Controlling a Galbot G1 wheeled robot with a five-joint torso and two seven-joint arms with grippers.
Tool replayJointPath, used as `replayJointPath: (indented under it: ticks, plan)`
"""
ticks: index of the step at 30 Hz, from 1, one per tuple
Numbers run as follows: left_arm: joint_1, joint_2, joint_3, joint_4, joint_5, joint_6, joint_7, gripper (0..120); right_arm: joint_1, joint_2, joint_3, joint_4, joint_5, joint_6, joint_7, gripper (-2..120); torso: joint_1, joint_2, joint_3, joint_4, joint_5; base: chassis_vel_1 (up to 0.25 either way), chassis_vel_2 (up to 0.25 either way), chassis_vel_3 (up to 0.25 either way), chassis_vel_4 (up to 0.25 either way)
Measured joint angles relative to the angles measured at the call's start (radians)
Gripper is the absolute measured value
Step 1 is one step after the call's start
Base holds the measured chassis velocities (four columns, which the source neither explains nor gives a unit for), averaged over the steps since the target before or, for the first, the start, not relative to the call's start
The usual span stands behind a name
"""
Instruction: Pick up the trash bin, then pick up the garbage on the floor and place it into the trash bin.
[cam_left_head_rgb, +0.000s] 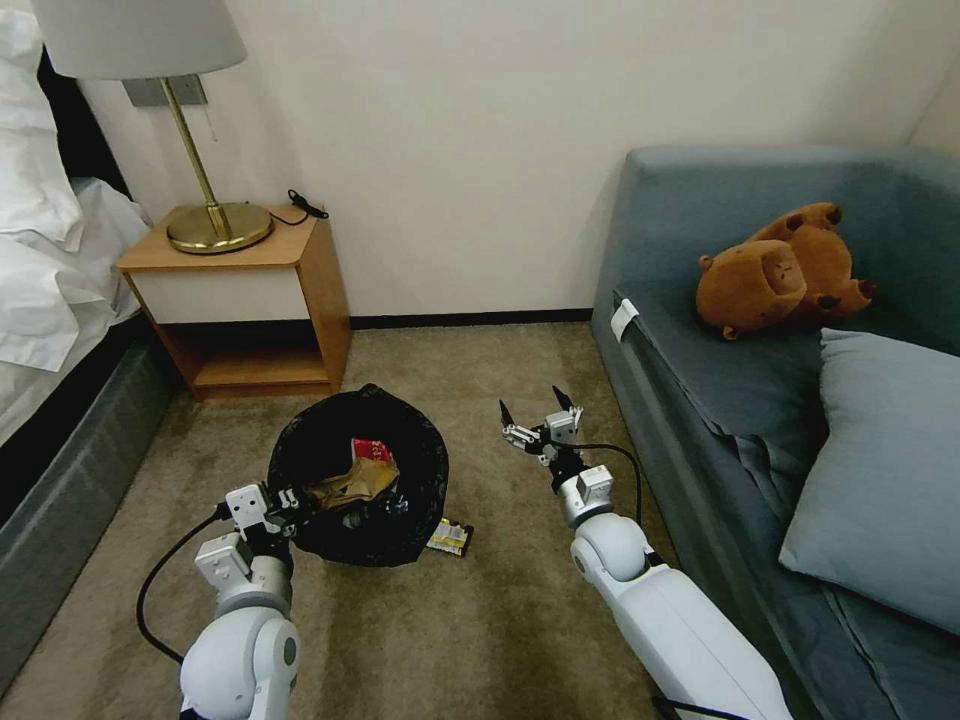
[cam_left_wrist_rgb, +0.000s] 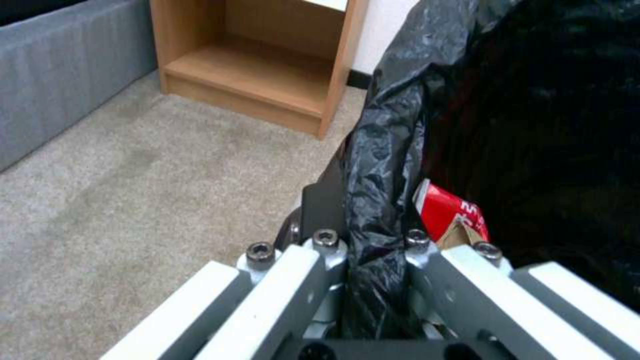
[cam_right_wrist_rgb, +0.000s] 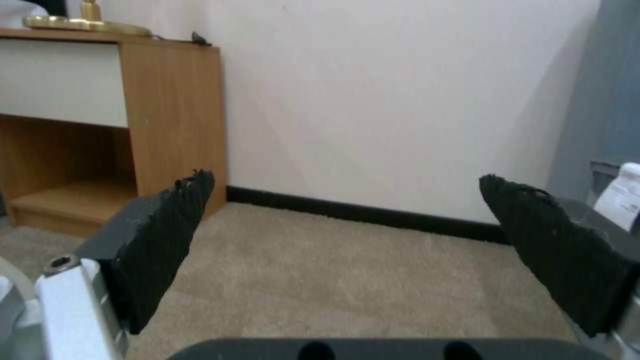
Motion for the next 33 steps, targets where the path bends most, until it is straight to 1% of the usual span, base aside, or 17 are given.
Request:
replayJointPath:
  ticks: [6, 8, 12, 14, 15, 17, 18, 20, 21, 22, 26, 28, 30, 32, 33]
  plan:
    - [0.004, -0.005, 0.0, -0.013, -0.002, 0.0, 0.001, 1, -0.03, 0.0, 0.003, -0.009, -0.025, 0.014, -0.031, 100, 0.0, 0.0, 0.0, -0.0001, 0.0, 0.0, 0.0, 0.0, 0.0]
    - [0.008, -0.007, 0.002, -0.026, -0.007, 0.0, -0.003, 1, -0.031, -0.009, -0.019, -0.038, -0.04, 0.028, -0.063, 100, 0.0, 0.0, 0.0, 0.0, -0.0002, 0.0, 0.0, 0.0, 0.0]
    - [0.008, -0.013, 0.002, -0.037, -0.01, 0.003, -0.008, 1, -0.022, -0.009, -0.044, -0.079, -0.061, 0.044, -0.074, 100, 0.0, 0.0, 0.0, -0.0001, 0.0, 0.0, 0.0, 0.0, 0.0]
    - [0.009, -0.017, 0.005, -0.049, -0.011, 0.007, -0.012, 1, -0.001, -0.004, -0.082, -0.138, -0.079, 0.063, -0.087, 100, 0.0, 0.0, 0.0, 0.0, 0.0, 0.0, 0.0, 0.0, 0.0]
    - [0.009, -0.017, 0.005, -0.049, -0.011, 0.007, -0.012, 1, -0.001, -0.004, -0.082, -0.138, -0.079, 0.063, -0.087, 100, 0.0, 0.0, 0.0, 0.0, 0.0, 0.0, 0.0, 0.0, 0.0]
    - [0.01, -0.017, 0.001, -0.056, -0.015, 0.01, -0.023, 1, 0.034, 0.001, -0.133, -0.202, -0.081, 0.08, -0.126, 100, 0.0, 0.0, 0.0, -0.0001, 0.0, 0.0, 0.0, 0.0, 0.0]
    - [0.01, -0.017, 0.001, -0.056, -0.015, 0.01, -0.023, 1, 0.034, 0.001, -0.133, -0.202, -0.081, 0.08, -0.126, 100, 0.0, 0.0, 0.0, -0.0001, 0.0, 0.0, 0.0, 0.0, 0.0]
    - [0.006, -0.018, -0.004, -0.056, -0.041, 0.016, -0.048, 1, 0.085, 0.011, -0.183, -0.271, -0.083, 0.096, -0.156, 100, 0.0, 0.0, 0.0, 0.0001, 0.0, 0.0, 0.0, 0.0, 0.0]
    - [0.006, -0.018, -0.004, -0.056, -0.041, 0.016, -0.048, 1, 0.085, 0.011, -0.183, -0.271, -0.083, 0.096, -0.156, 100, 0.0, 0.0, 0.0, 0.0001, 0.0, 0.0, 0.0, 0.0, 0.0]
    - [0.003, -0.02, -0.008, -0.054, -0.049, 0.017, -0.056, 1, 0.115, 0.017, -0.21, -0.307, -0.083, 0.105, -0.168, 100, 0.0, 0.0, 0.0, 0.0, -0.0001, 0.0, 0.0, 0.0, 0.0]
    - [0.002, -0.023, -0.016, -0.052, -0.06, 0.018, -0.064, 1, 0.156, 0.025, -0.25, -0.359, -0.083, 0.114, -0.2, 100, 0.0, 0.0, 0.0, 0.0001, -0.0001, 0.0, 0.0, 0.0, 0.0]
    - [-0.003, -0.026, -0.028, -0.049, -0.069, 0.019, -0.071, 1, 0.203, 0.04, -0.295, -0.435, -0.081, 0.137, -0.262, 100, 0.0, 0.0, 0.0, 0.0001, -0.0001, 0.0, 0.0, 0.0, 0.0]
    - [-0.004, -0.027, -0.032, -0.047, -0.07, 0.019, -0.072, 1, 0.211, 0.045, -0.304, -0.454, -0.081, 0.143, -0.278, 100, 0.0, 0.0, 0.0, 0.0001, 0.0, 0.0, 0.0, 0.0, 0.0]
    - [-0.013, -0.027, -0.037, -0.039, -0.071, 0.019, -0.079, 1, 0.241, 0.069, -0.329, -0.546, -0.081, 0.174, -0.33, 100, 0.0, 0.0, 0.0, 0.0001, -0.0001, 0.0, 0.0, 0.0, 0.0]
    - [-0.013, -0.027, -0.037, -0.039, -0.071, 0.019, -0.079, 1, 0.241, 0.069, -0.329, -0.546, -0.081, 0.174, -0.33, 100, 0.0, 0.0, 0.0, 0.0001, -0.0001, 0.0, 0.0, 0.0, 0.0]
